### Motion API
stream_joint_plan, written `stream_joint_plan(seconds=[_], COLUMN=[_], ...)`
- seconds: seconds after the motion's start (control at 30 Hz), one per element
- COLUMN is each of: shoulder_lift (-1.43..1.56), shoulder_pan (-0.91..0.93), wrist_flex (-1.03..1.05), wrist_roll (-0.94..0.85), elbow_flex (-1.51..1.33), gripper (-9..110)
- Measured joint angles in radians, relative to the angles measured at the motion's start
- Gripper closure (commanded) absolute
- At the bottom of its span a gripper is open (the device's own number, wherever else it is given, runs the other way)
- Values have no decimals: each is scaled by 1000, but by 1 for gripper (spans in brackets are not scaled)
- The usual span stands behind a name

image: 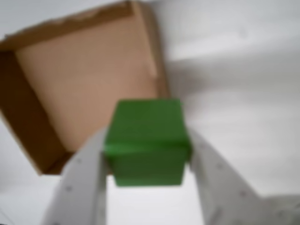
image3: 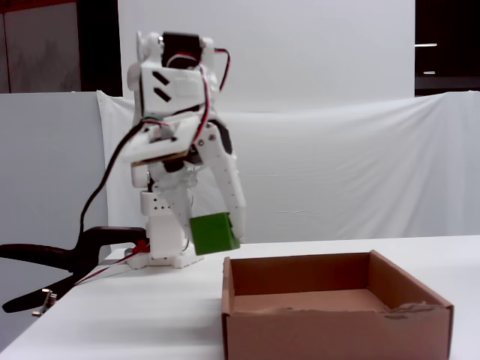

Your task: Grasp a green cube and put it in a box.

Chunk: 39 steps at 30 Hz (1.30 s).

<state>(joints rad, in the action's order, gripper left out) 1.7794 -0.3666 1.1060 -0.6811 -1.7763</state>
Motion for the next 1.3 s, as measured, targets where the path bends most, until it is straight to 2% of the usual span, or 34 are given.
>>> stream_joint_plan(seconds=[0.37,1.3], shoulder_lift=[-8,-330], shoulder_pan=[-206,-207], wrist_flex=[-6,-164], wrist_roll=[0,0], elbow_flex=[-58,-67], gripper=[86,86])
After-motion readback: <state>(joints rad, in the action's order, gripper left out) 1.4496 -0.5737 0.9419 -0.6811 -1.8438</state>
